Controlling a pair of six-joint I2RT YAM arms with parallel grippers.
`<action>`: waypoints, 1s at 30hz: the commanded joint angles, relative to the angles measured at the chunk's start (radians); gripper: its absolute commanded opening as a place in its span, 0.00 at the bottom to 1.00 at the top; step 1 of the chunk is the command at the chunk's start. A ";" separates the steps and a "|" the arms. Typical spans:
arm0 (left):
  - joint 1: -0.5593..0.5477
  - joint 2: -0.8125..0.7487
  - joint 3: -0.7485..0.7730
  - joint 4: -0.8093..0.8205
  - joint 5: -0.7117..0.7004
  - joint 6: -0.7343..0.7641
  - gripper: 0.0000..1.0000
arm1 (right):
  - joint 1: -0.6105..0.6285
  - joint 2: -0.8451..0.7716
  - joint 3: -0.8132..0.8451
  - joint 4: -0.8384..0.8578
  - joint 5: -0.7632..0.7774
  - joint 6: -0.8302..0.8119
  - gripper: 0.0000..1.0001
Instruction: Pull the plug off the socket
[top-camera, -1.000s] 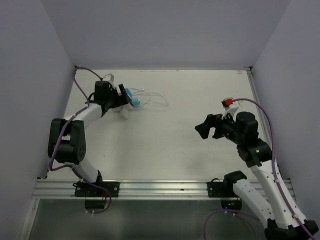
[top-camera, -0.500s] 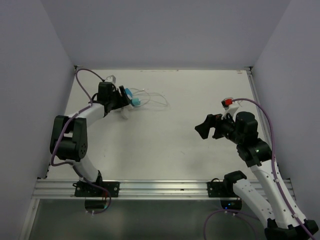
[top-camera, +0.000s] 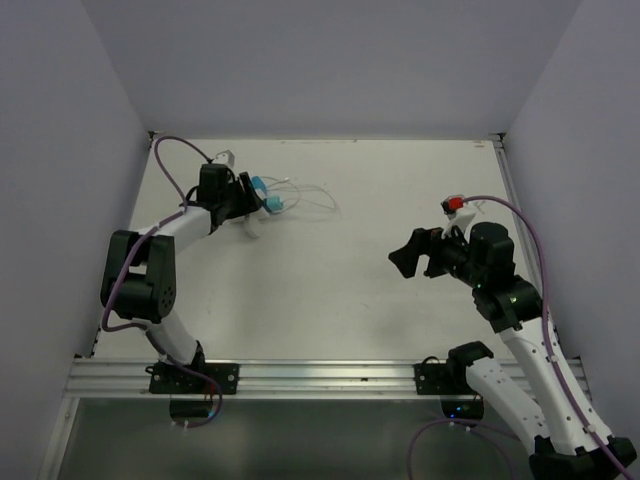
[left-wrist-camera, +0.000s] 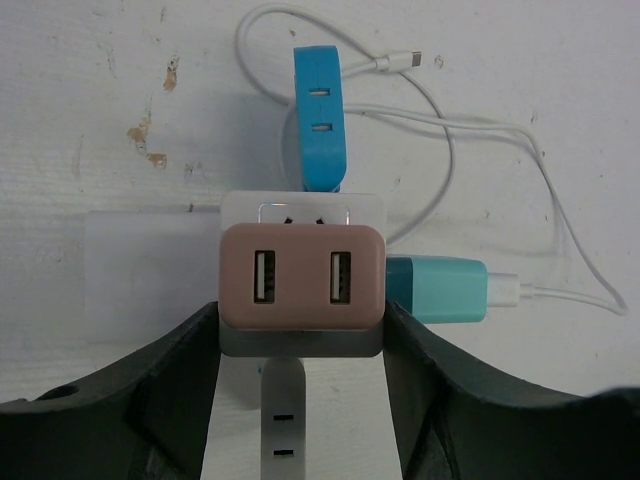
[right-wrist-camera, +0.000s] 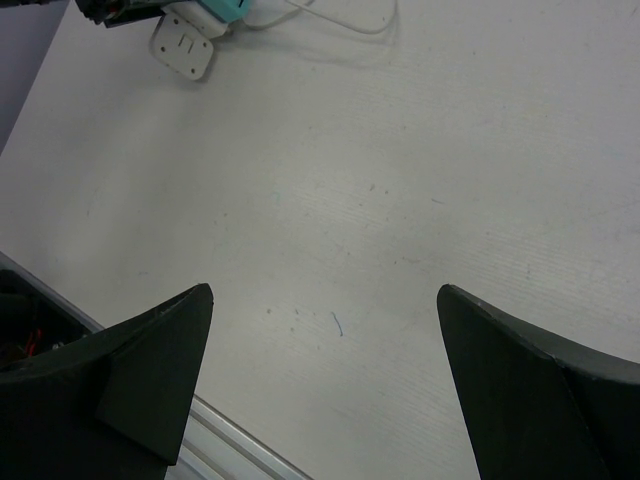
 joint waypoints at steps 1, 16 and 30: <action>-0.016 -0.028 0.032 0.042 0.055 0.030 0.11 | 0.006 0.008 0.001 0.031 -0.058 -0.016 0.99; -0.074 -0.170 -0.023 -0.143 0.216 0.168 0.00 | 0.149 0.231 -0.002 0.301 -0.082 -0.025 0.99; -0.128 -0.295 -0.082 -0.260 0.245 0.237 0.00 | 0.496 0.742 0.174 0.589 0.223 -0.235 0.96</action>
